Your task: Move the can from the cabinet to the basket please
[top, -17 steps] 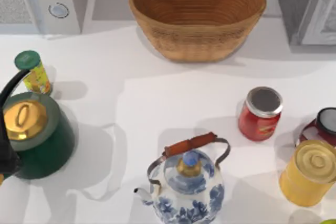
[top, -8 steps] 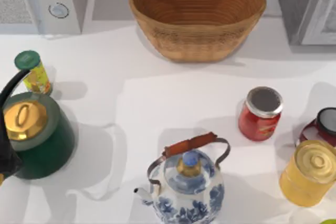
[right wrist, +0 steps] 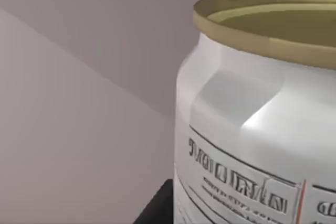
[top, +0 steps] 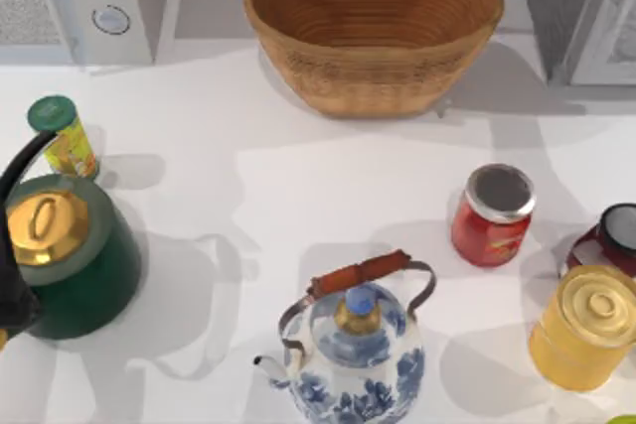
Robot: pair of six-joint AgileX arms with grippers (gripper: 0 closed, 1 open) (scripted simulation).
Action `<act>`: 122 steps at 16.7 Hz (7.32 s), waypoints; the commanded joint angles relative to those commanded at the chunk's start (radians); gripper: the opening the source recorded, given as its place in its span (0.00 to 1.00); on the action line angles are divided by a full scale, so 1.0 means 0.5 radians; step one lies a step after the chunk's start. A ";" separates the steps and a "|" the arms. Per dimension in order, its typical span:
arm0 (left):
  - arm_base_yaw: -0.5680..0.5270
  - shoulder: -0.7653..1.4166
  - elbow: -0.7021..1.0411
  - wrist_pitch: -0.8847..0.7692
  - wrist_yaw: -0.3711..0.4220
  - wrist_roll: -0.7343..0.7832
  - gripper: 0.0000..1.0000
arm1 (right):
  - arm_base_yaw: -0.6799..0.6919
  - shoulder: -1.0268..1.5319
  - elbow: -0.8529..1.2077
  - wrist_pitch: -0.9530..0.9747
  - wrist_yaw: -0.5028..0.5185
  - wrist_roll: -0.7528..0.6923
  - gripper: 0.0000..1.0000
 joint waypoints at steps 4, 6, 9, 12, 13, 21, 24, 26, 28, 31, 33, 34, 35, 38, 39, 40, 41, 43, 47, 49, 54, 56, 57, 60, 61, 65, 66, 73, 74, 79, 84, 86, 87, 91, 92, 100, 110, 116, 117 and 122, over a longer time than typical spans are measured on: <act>0.000 0.000 0.000 0.000 0.000 0.000 1.00 | 0.221 0.789 0.527 0.219 0.225 0.004 0.00; 0.000 0.000 0.000 0.000 0.000 0.000 1.00 | 0.308 1.102 0.737 0.306 0.318 0.005 0.00; 0.000 0.000 0.000 0.000 0.000 0.000 1.00 | 0.401 1.427 0.965 0.399 0.419 0.006 0.00; 0.000 0.000 0.000 0.000 0.000 0.000 1.00 | 0.440 1.559 1.060 0.437 0.462 0.006 0.00; 0.000 0.000 0.000 0.000 0.000 0.000 1.00 | 0.441 1.561 1.061 0.438 0.463 0.006 0.00; 0.000 0.000 0.000 0.000 0.000 0.000 1.00 | 0.412 1.639 1.131 0.431 0.438 0.007 0.00; 0.000 0.000 0.000 0.000 0.000 0.000 1.00 | 0.395 1.704 1.213 0.428 0.419 0.005 0.00; 0.000 0.000 0.000 0.000 0.000 0.000 1.00 | 0.384 1.725 1.239 0.427 0.409 0.004 0.00; 0.000 0.000 0.000 0.000 0.000 0.000 1.00 | 0.384 1.725 1.239 0.427 0.409 0.004 0.00; 0.000 0.000 0.000 0.000 0.000 0.000 1.00 | 0.384 1.725 1.239 0.427 0.409 0.004 0.15; 0.000 0.000 0.000 0.000 0.000 0.000 1.00 | 0.384 1.725 1.239 0.427 0.409 0.004 0.30; 0.000 0.000 0.000 0.000 0.000 0.000 1.00 | 0.384 1.725 1.239 0.427 0.409 0.004 0.38; 0.000 0.000 0.000 0.000 0.000 0.000 1.00 | 0.384 1.725 1.239 0.427 0.409 0.004 0.45; 0.000 0.000 0.000 0.000 0.000 0.000 1.00 | 0.384 1.725 1.239 0.427 0.409 0.004 0.68; 0.000 0.000 0.000 0.000 0.000 0.000 1.00 | 0.384 1.725 1.239 0.427 0.409 0.004 0.75; 0.000 0.000 0.000 0.000 0.000 0.000 1.00 | 0.384 1.725 1.239 0.427 0.409 0.004 0.83; 0.000 0.000 0.000 0.000 0.000 0.000 1.00 | 0.384 1.725 1.239 0.427 0.409 0.004 0.90; 0.000 0.000 0.000 0.000 0.000 0.000 1.00 | 0.384 1.725 1.239 0.427 0.409 0.004 1.00; 0.000 0.000 0.000 0.000 0.000 0.000 1.00 | 0.384 1.725 1.239 0.427 0.409 0.004 1.00; 0.000 0.000 0.000 0.000 0.000 0.000 1.00 | 0.384 1.725 1.239 0.427 0.409 0.004 1.00; 0.000 0.000 0.000 0.000 0.000 0.000 1.00 | 0.384 1.725 1.239 0.427 0.409 0.004 1.00; 0.000 0.000 0.000 0.000 0.000 0.000 1.00 | 0.384 1.725 1.239 0.427 0.409 0.004 1.00; 0.000 0.000 0.000 0.000 0.000 0.000 1.00 | 0.384 1.725 1.239 0.427 0.409 0.004 1.00; 0.000 0.000 0.000 0.000 0.000 0.000 1.00 | 0.384 1.725 1.239 0.427 0.409 0.004 1.00; 0.000 0.000 0.000 0.000 0.000 0.000 1.00 | 0.384 1.725 1.239 0.427 0.409 0.004 1.00; 0.000 0.000 0.000 0.000 0.000 0.000 1.00 | 0.384 1.725 1.239 0.427 0.409 0.004 1.00; 0.000 0.000 0.000 0.000 0.000 0.000 1.00 | 0.384 1.725 1.239 0.427 0.409 0.004 1.00; 0.000 0.000 0.000 0.000 0.000 0.000 1.00 | 0.389 1.725 1.238 0.427 0.409 0.004 1.00; 0.000 0.000 0.000 0.000 0.000 0.000 1.00 | 0.389 1.725 1.238 0.427 0.409 0.004 1.00; 0.000 0.000 0.000 0.000 0.000 0.000 1.00 | 0.318 1.495 1.061 0.358 0.343 0.004 1.00; 0.000 0.000 0.000 0.000 0.000 0.000 1.00 | 0.152 0.877 0.626 0.190 0.171 0.003 1.00; 0.000 0.000 0.000 0.000 0.000 0.000 1.00 | 0.066 0.550 0.399 0.103 0.081 0.002 1.00; 0.000 0.000 0.000 0.000 0.000 0.000 1.00 | 0.019 0.378 0.276 0.055 0.032 0.001 1.00; 0.000 0.000 0.000 0.000 0.000 0.000 1.00 | -0.187 -0.376 -0.266 -0.155 -0.182 -0.005 1.00; 0.000 0.000 0.000 0.000 0.000 0.000 1.00 | -0.241 -0.570 -0.410 -0.210 -0.239 -0.007 1.00; 0.000 0.000 0.000 0.000 0.000 0.000 1.00 | -0.641 -2.105 -1.486 -0.619 -0.655 -0.022 1.00; 0.000 0.000 0.000 0.000 0.000 0.000 1.00 | -0.807 -2.648 -1.900 -0.788 -0.828 -0.028 1.00; 0.000 0.000 0.000 0.000 0.000 0.000 1.00 | -0.925 -2.522 -1.873 -0.675 -0.888 -0.016 1.00; 0.000 0.000 0.000 0.000 0.000 0.000 1.00 | -1.008 -2.441 -1.857 -0.602 -0.930 -0.008 1.00; 0.000 0.000 0.000 0.000 0.000 0.000 1.00 | -1.721 -1.745 -1.734 -0.017 -1.259 0.040 1.00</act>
